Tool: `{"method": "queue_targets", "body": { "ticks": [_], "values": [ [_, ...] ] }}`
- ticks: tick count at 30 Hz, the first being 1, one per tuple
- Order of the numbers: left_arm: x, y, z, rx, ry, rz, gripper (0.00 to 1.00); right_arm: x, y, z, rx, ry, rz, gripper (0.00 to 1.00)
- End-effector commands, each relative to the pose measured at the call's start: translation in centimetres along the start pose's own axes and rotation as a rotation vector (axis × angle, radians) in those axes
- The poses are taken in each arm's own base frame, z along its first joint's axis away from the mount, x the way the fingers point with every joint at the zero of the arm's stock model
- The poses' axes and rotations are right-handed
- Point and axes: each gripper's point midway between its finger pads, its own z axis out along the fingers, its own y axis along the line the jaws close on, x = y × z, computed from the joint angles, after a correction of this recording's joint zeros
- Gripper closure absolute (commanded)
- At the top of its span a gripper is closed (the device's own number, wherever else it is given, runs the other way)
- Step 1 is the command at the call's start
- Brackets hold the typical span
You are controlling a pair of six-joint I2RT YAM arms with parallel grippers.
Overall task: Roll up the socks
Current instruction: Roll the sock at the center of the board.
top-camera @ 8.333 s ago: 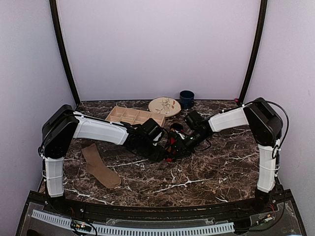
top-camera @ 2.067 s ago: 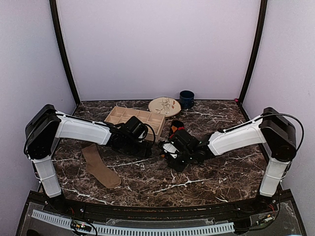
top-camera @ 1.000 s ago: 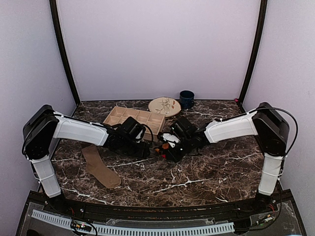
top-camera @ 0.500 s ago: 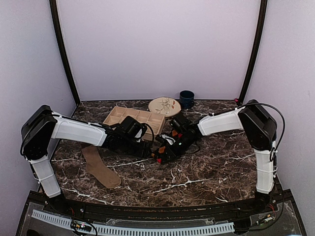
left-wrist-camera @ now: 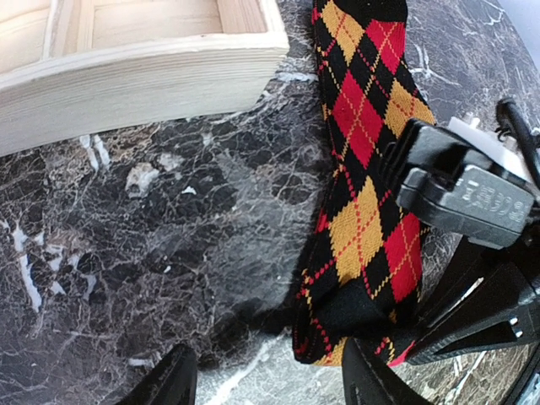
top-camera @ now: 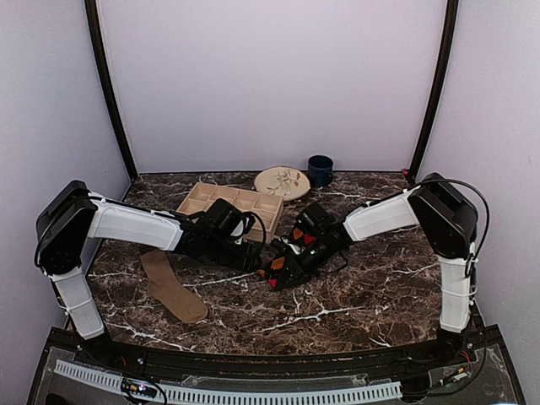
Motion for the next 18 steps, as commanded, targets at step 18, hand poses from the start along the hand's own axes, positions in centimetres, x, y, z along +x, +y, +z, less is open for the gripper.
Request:
{"method": "queue_targets", "body": {
  "ticks": [18],
  "values": [
    [0.7,-2.6,-2.2,0.181,-0.025,0.121,0.38,0.5,-0.6,-0.8,-0.13,-0.041,0.229,0.94]
  ]
}}
